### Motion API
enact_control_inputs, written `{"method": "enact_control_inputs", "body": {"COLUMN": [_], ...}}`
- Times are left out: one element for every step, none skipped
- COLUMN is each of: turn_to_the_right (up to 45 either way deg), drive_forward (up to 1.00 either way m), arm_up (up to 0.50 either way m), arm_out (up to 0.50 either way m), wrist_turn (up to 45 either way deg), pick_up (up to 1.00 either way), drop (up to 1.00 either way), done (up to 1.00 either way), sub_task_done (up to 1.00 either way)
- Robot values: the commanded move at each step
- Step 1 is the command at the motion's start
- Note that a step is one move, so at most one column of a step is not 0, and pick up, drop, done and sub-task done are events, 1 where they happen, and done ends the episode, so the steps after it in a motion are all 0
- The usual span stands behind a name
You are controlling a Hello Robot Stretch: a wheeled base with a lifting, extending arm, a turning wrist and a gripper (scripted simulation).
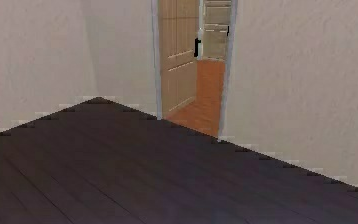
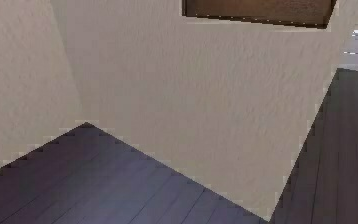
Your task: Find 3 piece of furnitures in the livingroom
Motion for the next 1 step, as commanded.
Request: {"method": "enact_control_inputs", "body": {"turn_to_the_right": [3.0], "drive_forward": [0.0], "arm_up": [0.0], "arm_out": [0.0], "wrist_turn": [0.0], "pick_up": [0.0], "drop": [0.0], "done": [0.0], "sub_task_done": [0.0]}}
